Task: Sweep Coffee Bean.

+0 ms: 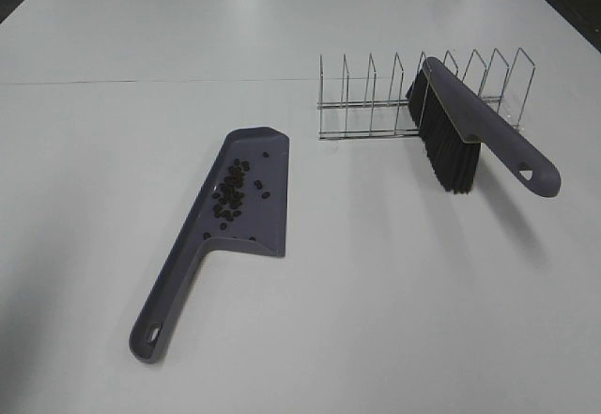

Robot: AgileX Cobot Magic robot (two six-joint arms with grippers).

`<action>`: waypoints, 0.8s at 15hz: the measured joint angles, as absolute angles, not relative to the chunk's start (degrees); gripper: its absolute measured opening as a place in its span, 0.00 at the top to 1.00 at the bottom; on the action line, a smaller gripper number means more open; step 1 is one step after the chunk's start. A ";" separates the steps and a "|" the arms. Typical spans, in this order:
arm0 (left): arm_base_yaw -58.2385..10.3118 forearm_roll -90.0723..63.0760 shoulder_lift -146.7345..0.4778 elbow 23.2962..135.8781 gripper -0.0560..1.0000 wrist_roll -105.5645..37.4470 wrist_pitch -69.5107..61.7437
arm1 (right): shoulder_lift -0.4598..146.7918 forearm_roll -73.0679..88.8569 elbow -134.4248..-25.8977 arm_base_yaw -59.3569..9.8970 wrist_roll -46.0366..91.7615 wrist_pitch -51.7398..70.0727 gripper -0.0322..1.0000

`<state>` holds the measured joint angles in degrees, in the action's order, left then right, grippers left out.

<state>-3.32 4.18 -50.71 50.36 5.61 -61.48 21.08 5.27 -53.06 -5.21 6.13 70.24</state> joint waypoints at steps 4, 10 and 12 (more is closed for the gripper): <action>-3.32 6.53 -30.65 39.59 0.31 5.56 -62.40 | 13.69 3.09 -52.60 -5.21 5.90 70.24 0.39; -3.32 7.05 -8.25 34.03 0.31 5.56 -62.85 | 4.76 3.15 -34.49 -5.21 2.35 69.39 0.39; -3.32 5.50 -4.35 32.77 0.31 5.33 -62.91 | 4.41 3.27 -28.59 -5.21 2.06 66.63 0.39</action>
